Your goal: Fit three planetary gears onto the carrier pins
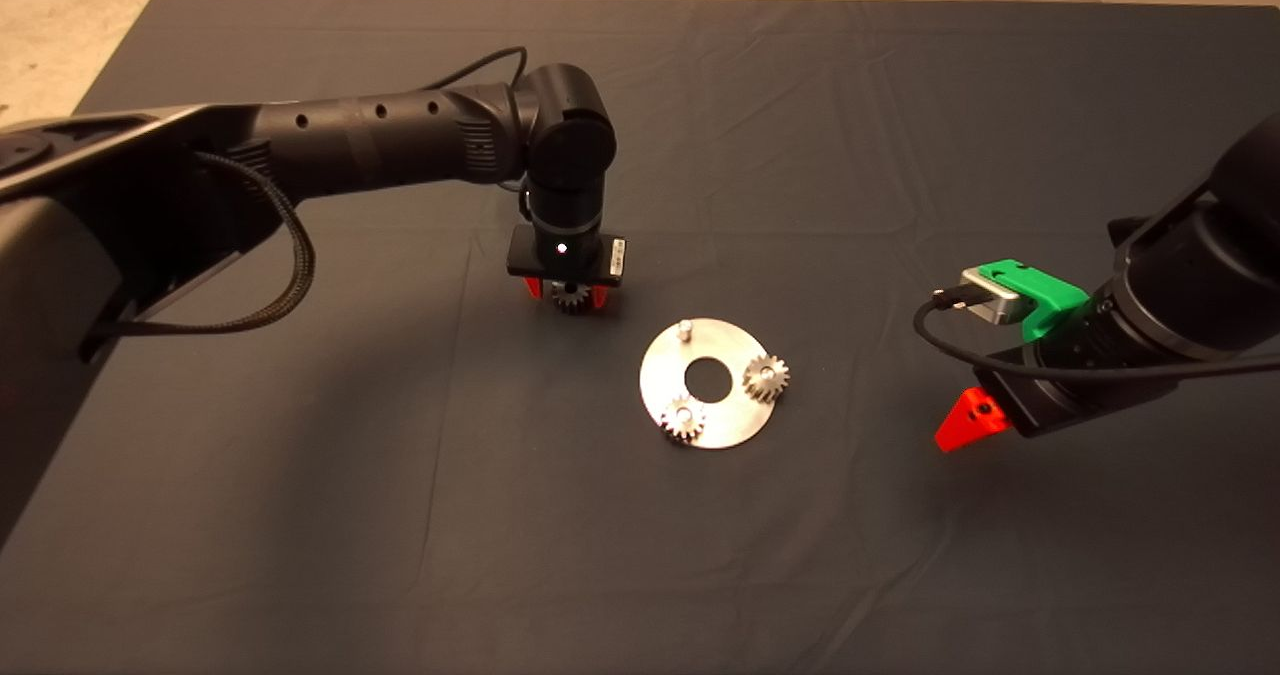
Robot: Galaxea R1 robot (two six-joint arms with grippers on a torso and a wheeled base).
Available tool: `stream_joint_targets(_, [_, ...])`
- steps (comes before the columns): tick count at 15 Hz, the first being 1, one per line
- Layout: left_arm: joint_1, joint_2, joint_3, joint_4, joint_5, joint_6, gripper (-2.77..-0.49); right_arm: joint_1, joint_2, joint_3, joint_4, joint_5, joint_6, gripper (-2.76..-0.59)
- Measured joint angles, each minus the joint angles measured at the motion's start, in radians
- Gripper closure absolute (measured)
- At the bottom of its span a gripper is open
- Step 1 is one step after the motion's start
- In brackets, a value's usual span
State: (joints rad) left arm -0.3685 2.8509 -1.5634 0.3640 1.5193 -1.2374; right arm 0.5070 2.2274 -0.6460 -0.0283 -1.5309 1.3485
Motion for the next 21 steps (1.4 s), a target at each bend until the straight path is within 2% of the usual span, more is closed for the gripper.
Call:
stream_joint_targets(7, [0.000, 0.000, 0.006, 0.002, 0.000, 0.000, -1.56, 0.000, 0.000, 0.000, 0.000, 0.000, 0.000, -2.46])
stream_joint_targets(12, [0.000, 0.000, 0.064, 0.003, 0.003, 0.000, -1.56, 0.000, 0.000, 0.000, 0.000, 0.000, 0.000, -2.46])
stream_joint_targets(18, [0.000, -0.002, 0.080, 0.005, 0.007, 0.000, -1.56, 0.000, 0.000, 0.000, 0.000, 0.000, 0.000, -2.47])
stream_joint_targets(21, [0.000, -0.003, 0.081, 0.020, 0.006, 0.001, -1.56, 0.000, 0.000, 0.000, 0.000, 0.000, 0.000, -2.47])
